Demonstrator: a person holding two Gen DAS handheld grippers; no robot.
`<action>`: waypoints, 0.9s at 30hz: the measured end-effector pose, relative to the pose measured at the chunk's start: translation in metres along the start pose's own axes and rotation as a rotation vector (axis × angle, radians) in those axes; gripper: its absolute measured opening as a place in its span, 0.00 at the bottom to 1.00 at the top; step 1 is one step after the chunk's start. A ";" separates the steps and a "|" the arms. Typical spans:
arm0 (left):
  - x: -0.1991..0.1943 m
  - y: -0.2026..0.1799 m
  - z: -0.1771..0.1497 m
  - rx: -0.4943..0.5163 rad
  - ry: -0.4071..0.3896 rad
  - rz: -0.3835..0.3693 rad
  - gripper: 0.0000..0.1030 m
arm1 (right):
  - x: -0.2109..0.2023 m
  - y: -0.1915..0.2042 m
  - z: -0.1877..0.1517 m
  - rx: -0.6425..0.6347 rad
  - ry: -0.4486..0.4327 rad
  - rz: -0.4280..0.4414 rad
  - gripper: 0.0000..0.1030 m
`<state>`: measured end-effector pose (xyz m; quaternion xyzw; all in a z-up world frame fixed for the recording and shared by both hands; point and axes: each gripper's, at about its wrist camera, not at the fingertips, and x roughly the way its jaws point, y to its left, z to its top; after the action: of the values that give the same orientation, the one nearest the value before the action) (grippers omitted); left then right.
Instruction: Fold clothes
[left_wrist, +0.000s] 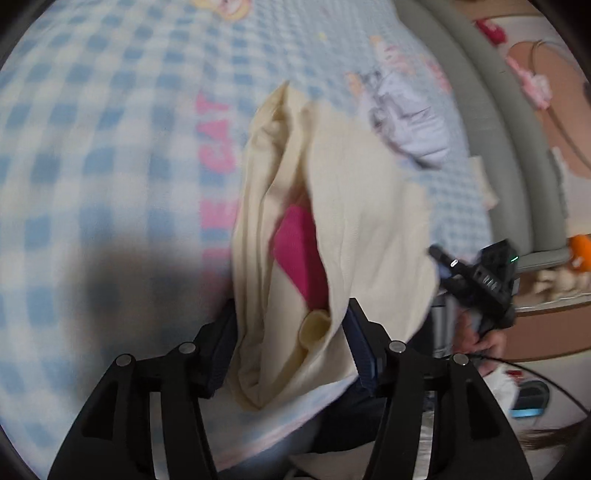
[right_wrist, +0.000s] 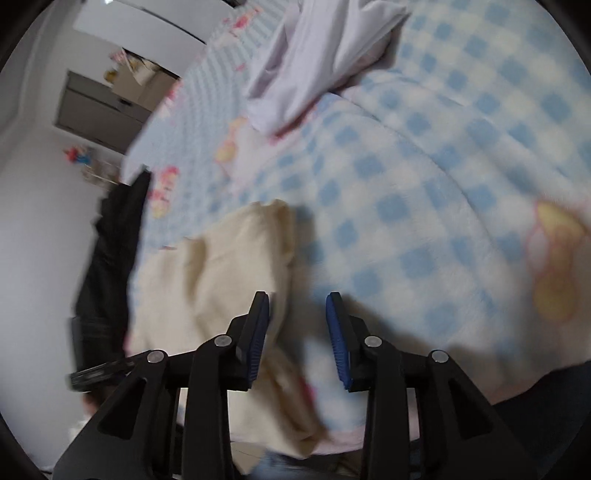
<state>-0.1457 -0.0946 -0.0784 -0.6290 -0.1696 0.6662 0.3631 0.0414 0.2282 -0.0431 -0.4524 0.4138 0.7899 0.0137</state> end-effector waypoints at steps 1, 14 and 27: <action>-0.003 0.000 0.005 0.003 -0.018 -0.016 0.65 | -0.001 0.002 -0.002 -0.014 0.008 0.022 0.40; 0.017 -0.050 0.017 0.061 -0.027 -0.045 0.43 | 0.016 0.045 -0.009 -0.178 0.041 0.018 0.15; 0.036 -0.200 0.107 0.308 -0.078 -0.076 0.37 | -0.080 0.057 0.104 -0.234 -0.196 0.056 0.13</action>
<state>-0.1925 0.0910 0.0487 -0.5324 -0.1033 0.6940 0.4734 -0.0073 0.2878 0.0773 -0.3598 0.3280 0.8732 -0.0208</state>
